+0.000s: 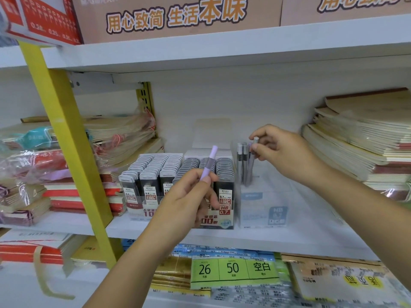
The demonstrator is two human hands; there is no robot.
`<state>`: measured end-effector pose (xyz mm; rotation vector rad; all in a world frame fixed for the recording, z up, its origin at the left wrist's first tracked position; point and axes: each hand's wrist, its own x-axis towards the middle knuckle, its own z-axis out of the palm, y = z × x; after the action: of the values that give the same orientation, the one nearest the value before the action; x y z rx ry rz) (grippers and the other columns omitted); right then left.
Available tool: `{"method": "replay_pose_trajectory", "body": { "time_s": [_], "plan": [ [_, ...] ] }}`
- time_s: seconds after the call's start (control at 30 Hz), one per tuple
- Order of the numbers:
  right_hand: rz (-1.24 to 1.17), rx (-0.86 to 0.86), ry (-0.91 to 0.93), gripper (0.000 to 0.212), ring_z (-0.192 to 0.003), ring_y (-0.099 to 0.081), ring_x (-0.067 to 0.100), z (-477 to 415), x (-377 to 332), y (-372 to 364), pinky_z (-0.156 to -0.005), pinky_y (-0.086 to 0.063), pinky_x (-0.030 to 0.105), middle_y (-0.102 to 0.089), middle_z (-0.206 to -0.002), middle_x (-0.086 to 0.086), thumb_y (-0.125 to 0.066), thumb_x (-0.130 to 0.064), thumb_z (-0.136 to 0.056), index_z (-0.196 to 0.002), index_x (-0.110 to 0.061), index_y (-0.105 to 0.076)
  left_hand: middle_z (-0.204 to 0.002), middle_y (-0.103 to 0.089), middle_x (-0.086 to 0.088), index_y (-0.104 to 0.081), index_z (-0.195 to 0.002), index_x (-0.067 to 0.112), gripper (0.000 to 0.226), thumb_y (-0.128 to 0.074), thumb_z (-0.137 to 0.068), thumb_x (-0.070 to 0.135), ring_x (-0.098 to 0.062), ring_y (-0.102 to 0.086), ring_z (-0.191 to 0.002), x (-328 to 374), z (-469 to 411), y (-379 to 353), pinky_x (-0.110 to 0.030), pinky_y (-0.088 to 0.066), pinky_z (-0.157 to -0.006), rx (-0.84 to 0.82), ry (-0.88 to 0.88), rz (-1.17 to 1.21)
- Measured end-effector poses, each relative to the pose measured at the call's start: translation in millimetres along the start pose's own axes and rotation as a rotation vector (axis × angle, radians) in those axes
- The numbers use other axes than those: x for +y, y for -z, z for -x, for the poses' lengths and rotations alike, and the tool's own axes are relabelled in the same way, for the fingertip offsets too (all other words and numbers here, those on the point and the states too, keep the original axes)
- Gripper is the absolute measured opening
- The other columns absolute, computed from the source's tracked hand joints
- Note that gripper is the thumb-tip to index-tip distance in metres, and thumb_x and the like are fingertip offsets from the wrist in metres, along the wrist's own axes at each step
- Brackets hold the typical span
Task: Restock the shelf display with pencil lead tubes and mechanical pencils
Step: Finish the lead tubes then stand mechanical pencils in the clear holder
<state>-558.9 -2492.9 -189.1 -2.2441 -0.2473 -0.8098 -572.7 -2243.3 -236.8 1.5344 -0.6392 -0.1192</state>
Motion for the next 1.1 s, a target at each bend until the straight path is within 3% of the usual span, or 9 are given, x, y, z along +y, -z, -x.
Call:
{"method": "replay_pose_trajectory", "body": {
  "time_s": [0.13, 0.33, 0.5, 0.63, 0.73, 0.87, 0.97, 1.03, 1.1],
  "plan": [
    [0.041, -0.015, 0.023, 0.019, -0.073, -0.069, 0.012, -1.7, 0.7, -4.0, -0.077, -0.058, 0.038, -0.068, -0.081, -0.005, -0.069, -0.015, -0.089, -0.096, -0.03, -0.059, -0.07, -0.064, 0.003, -0.068, -0.1, 0.034, 0.025, -0.044, -0.105, 0.03, -0.007, -0.041, -0.047, 0.2, 0.4, -0.2, -0.018, -0.033, -0.042, -0.007, -0.013, -0.015],
    [0.238, 0.018, 0.046, 0.024, -0.068, -0.06, -0.002, -3.5, -1.0, -7.8, -0.06, -0.04, 0.013, -0.064, -0.069, -0.011, -0.072, -0.028, -0.085, -0.091, -0.032, -0.048, -0.069, -0.064, 0.005, -0.069, -0.1, 0.037, 0.022, -0.047, -0.103, 0.032, -0.006, -0.041, -0.047, 0.8, 1.7, -0.6, -0.018, -0.033, -0.043, -0.013, -0.024, -0.032],
    [0.361, -0.01, 0.036, 0.028, -0.069, -0.06, 0.009, -4.8, 0.0, -13.1, -0.057, -0.038, 0.018, -0.061, -0.069, -0.01, -0.074, -0.031, -0.083, -0.086, -0.022, -0.048, -0.068, -0.065, 0.006, -0.07, -0.099, 0.038, 0.023, -0.048, -0.103, 0.033, -0.006, -0.042, -0.047, 2.5, 1.9, -0.2, -0.017, -0.034, -0.043, 0.001, -0.023, -0.039],
    [0.435, 0.003, 0.07, 0.014, -0.078, -0.058, 0.016, -1.2, -3.8, -10.3, -0.069, -0.04, 0.025, -0.062, -0.084, -0.004, -0.068, -0.028, -0.088, -0.094, -0.017, -0.061, -0.069, -0.066, 0.006, -0.07, -0.101, 0.041, 0.023, -0.049, -0.103, 0.034, -0.006, -0.042, -0.048, 2.6, 1.9, -1.6, -0.018, -0.035, -0.044, 0.006, -0.029, -0.076],
    [0.202, 0.131, 0.076, 0.009, -0.074, -0.058, 0.008, 7.0, -22.1, -2.0, -0.068, -0.043, 0.02, -0.064, -0.081, -0.009, -0.061, -0.025, -0.092, -0.088, -0.022, -0.068, -0.069, -0.066, 0.005, -0.07, -0.103, 0.042, 0.021, -0.05, -0.102, 0.034, -0.005, -0.043, -0.048, 4.6, 1.8, -5.3, -0.017, -0.035, -0.044, -0.004, -0.037, -0.09],
    [-0.455, -0.122, -0.068, 0.012, -0.064, -0.065, 0.007, 26.6, -56.9, 0.9, -0.057, -0.05, 0.017, -0.073, -0.078, -0.002, -0.066, -0.029, -0.087, -0.094, -0.022, -0.073, -0.067, -0.066, 0.005, -0.069, -0.108, 0.037, 0.018, -0.052, -0.103, 0.031, -0.006, -0.042, -0.048, 9.1, -3.0, -16.2, -0.016, -0.035, -0.045, -0.006, -0.077, -0.124],
    [-0.518, -0.141, -0.033, 0.012, -0.067, -0.069, 0.01, 33.9, -64.6, 0.9, -0.059, -0.052, 0.019, -0.075, -0.078, 0.001, -0.069, -0.021, -0.084, -0.096, -0.021, -0.072, -0.065, -0.066, 0.009, -0.068, -0.107, 0.042, 0.017, -0.056, -0.101, 0.032, -0.005, -0.045, -0.049, 13.1, -7.1, -26.1, -0.015, -0.036, -0.046, 0.007, -0.126, -0.233],
    [-0.538, -0.035, -0.037, 0.012, -0.066, -0.069, 0.01, 32.3, -62.0, 7.0, -0.058, -0.051, 0.018, -0.075, -0.075, 0.001, -0.064, -0.011, -0.089, -0.095, -0.02, -0.07, -0.07, -0.066, 0.015, -0.069, -0.107, 0.041, 0.015, -0.062, -0.097, 0.034, 0.002, -0.049, -0.053, 16.1, -9.5, -30.4, -0.012, -0.039, -0.049, 0.064, -0.182, -0.32],
    [-0.547, 0.144, -0.035, 0.014, -0.065, -0.068, 0.01, 26.6, -55.7, 22.8, -0.057, -0.051, 0.018, -0.073, -0.073, -0.001, -0.06, -0.008, -0.093, -0.095, -0.02, -0.067, -0.085, -0.064, 0.023, -0.068, -0.114, 0.035, 0.024, -0.065, -0.091, 0.039, 0.002, -0.054, -0.076, 18.0, -13.9, -28.9, -0.011, -0.042, -0.062, 0.216, -0.36, -0.65]
  ]
}}
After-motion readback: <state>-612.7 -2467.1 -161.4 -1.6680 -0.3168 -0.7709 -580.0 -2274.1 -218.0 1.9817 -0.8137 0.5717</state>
